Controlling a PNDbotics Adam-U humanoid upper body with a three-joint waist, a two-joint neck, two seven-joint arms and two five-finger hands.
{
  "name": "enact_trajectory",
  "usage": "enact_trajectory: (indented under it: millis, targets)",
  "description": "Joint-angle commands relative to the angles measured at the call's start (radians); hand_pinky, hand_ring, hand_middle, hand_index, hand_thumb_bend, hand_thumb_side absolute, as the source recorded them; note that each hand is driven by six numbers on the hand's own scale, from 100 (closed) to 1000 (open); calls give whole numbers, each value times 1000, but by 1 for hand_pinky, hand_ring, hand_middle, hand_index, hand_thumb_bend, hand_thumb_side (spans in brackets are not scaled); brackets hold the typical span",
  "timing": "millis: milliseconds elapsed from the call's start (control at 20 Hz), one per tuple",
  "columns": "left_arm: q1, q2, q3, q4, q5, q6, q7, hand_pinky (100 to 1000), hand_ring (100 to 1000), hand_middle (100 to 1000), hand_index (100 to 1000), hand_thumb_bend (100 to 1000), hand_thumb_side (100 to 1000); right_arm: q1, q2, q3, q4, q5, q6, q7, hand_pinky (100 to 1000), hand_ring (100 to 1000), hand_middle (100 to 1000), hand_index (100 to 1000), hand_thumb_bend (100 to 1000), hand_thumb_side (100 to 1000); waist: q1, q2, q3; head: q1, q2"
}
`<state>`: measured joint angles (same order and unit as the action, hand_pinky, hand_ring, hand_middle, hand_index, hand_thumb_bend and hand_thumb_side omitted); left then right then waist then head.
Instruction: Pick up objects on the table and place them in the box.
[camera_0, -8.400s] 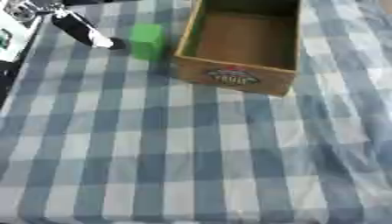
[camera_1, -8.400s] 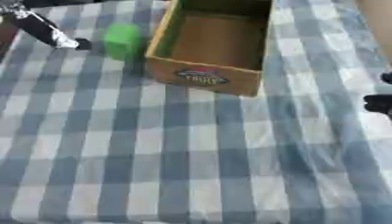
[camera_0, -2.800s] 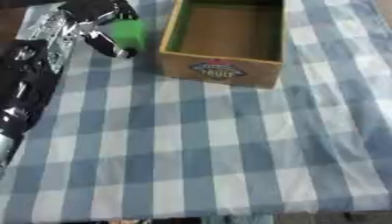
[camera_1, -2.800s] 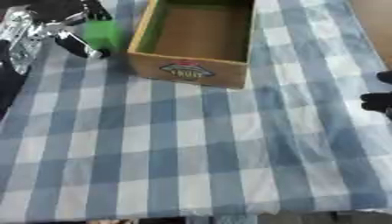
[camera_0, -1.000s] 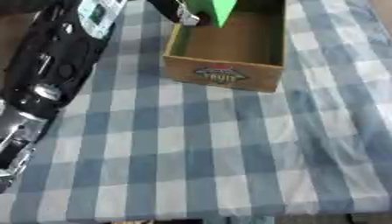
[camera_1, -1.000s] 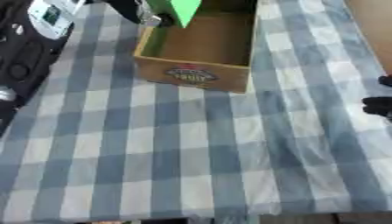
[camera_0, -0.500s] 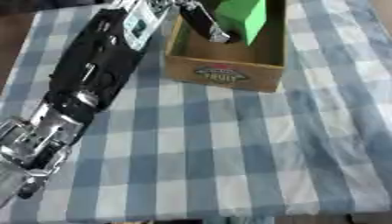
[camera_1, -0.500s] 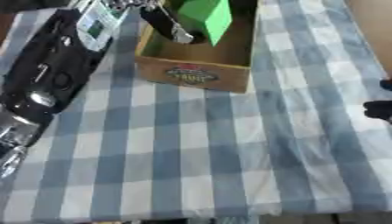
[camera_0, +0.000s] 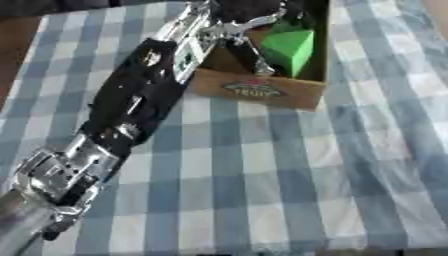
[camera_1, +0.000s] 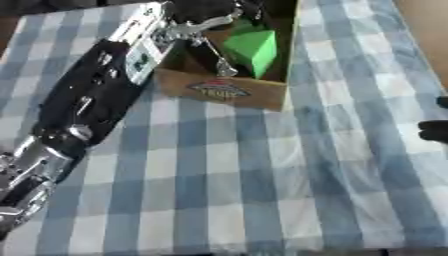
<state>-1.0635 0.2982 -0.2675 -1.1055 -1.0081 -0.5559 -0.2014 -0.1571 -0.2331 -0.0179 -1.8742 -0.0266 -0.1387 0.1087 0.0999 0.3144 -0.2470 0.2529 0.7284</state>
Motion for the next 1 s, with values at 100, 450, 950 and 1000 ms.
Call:
enact_trajectory:
  millis: [100,450,950,1000]
  targets:
    - [-12,6,8,2,-47,5,32,793,737,676,843,611,235,-6,-5,-2,-11,-4,-3,2,684,685,815,847,100,674,-10,-16,-1,3,-11]
    - [-9,20,20,-1,-104,35,98,834,785,760,875,735,227,-7,-5,-4,-11,-4,-3,1,684,685,815,848,100,674,-10,-16,2,-1,-11]
    - [-7,77,81,25,-84,94,183,851,797,788,897,693,309,-5,-5,-8,-10,-2,-2,-3,684,685,815,847,100,674,-7,-16,8,-17,-9]
    - [-7,92,89,16,-59,99,186,847,792,782,898,669,305,-5,-6,-10,-9,-1,-2,-4,684,684,815,847,100,674,-6,-17,10,-19,-8]
